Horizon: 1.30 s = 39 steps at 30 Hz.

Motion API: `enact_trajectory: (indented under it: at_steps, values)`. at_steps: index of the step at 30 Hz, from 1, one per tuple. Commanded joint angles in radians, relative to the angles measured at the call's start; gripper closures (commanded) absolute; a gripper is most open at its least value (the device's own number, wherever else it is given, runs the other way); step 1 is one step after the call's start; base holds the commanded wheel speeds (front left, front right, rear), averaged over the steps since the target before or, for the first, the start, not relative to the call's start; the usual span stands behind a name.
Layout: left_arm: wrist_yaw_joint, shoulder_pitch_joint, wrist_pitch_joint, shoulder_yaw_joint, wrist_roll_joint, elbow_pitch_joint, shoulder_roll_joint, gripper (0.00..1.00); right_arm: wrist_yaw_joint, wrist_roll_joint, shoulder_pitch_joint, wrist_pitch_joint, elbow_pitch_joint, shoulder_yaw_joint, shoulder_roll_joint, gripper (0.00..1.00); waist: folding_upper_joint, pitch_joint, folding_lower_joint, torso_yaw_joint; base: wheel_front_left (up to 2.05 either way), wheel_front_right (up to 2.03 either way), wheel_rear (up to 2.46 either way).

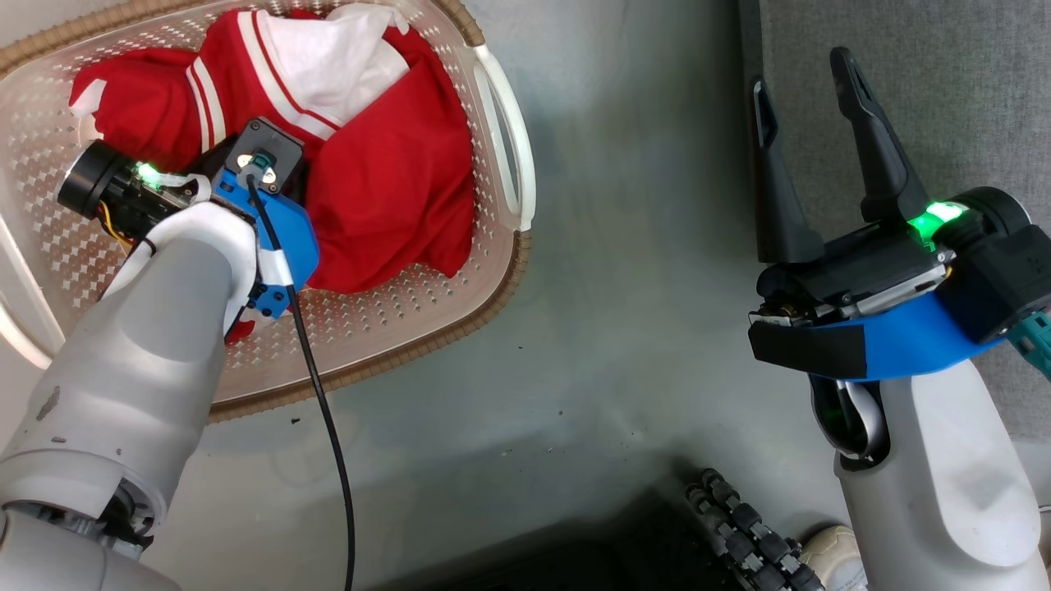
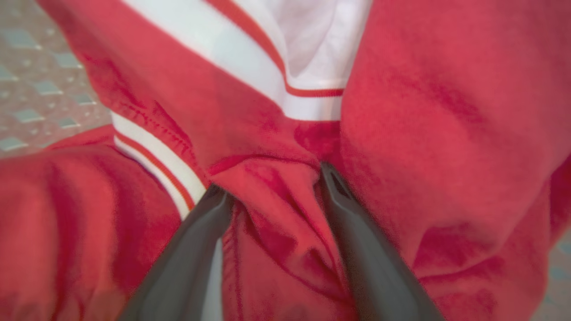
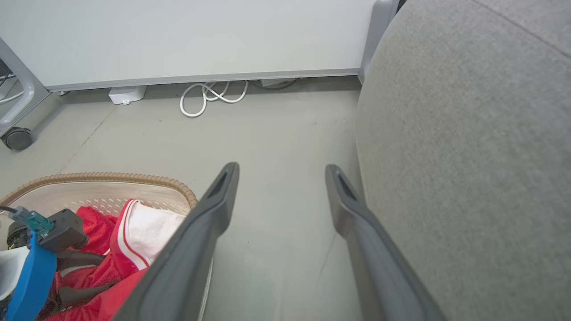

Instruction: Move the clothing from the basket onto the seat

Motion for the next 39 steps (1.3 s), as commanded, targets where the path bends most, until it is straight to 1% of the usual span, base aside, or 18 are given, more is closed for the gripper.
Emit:
enact_trajectory:
  at_steps: [1, 2, 8, 15, 16, 20, 23, 26, 29, 31, 33, 39]
  values:
    - [-0.001, -0.022, 0.011, -0.012, 0.005, 0.004, 0.006, 0.84, 0.0, 0.003, 0.001, -0.003, -0.007, 0.001, -0.002, 0.0, 0.0, 0.003, -0.0001, 0.0, 0.0, 0.0, 0.0]
    - [-0.001, -0.023, 0.01, -0.014, 0.004, 0.004, 0.003, 1.0, 0.0, 0.002, 0.002, -0.003, -0.008, 0.002, -0.002, 0.0, 0.0, 0.003, -0.0001, 0.001, 0.0, 0.0, 0.0]
    - [-0.001, -0.027, 0.002, -0.032, -0.009, 0.007, -0.012, 1.0, 0.0, -0.002, -0.002, -0.003, -0.002, -0.003, -0.002, 0.0, 0.0, -0.012, -0.0001, 0.011, 0.0, 0.0, 0.0]
    - [-0.001, -0.018, -0.088, -0.046, -0.039, -0.01, -0.053, 1.0, 0.0, -0.025, 0.004, -0.003, 0.012, -0.024, -0.002, 0.0, 0.0, -0.064, -0.0001, 0.053, 0.0, 0.0, 0.0]
    - [-0.001, -0.018, -0.088, -0.046, -0.039, -0.01, -0.053, 1.0, 0.0, -0.025, 0.004, -0.003, 0.012, -0.024, -0.002, 0.0, 0.0, -0.064, -0.0001, 0.053, 0.0, 0.0, 0.0]
    - [-0.001, 0.008, -0.135, -0.043, -0.073, -0.031, -0.082, 1.0, 0.0, -0.043, 0.009, -0.003, 0.029, -0.03, -0.002, 0.0, 0.0, -0.117, -0.0001, 0.088, 0.0, 0.0, 0.0]
    - [-0.001, 0.025, -0.155, -0.035, -0.102, -0.055, -0.093, 1.0, 0.0, -0.053, 0.018, -0.003, 0.043, -0.028, -0.002, 0.0, 0.0, -0.163, -0.0001, 0.11, 0.0, 0.0, 0.0]
    - [-0.001, 0.049, -0.163, -0.028, -0.128, -0.091, -0.102, 1.0, 0.0, -0.065, 0.027, -0.003, 0.056, -0.031, -0.002, 0.0, 0.0, -0.212, -0.0001, 0.131, 0.0, 0.0, 0.0]
    - [-0.001, 0.071, -0.164, -0.011, -0.143, -0.163, -0.099, 1.0, 0.0, -0.074, 0.041, -0.003, 0.069, -0.032, -0.002, 0.0, 0.0, -0.26, -0.0001, 0.152, 0.0, 0.0, 0.0]
    - [-0.001, 0.097, -0.164, 0.005, -0.141, -0.217, -0.093, 1.0, 0.0, -0.08, 0.048, -0.003, 0.08, -0.035, -0.002, 0.0, 0.0, -0.293, -0.0001, 0.166, 0.0, 0.0, 0.0]
    - [0.013, 0.118, -0.164, 0.012, -0.122, -0.268, -0.087, 1.0, 0.0, -0.085, 0.057, -0.003, 0.091, -0.039, -0.002, 0.0, 0.0, -0.326, -0.0001, 0.178, 0.0, 0.0, 0.0]
    - [0.018, 0.196, -0.164, 0.075, -0.115, -0.398, -0.085, 1.0, 0.0, -0.086, 0.089, -0.003, 0.119, -0.044, -0.002, 0.0, 0.0, -0.431, -0.0001, 0.2, 0.0, 0.0, 0.0]
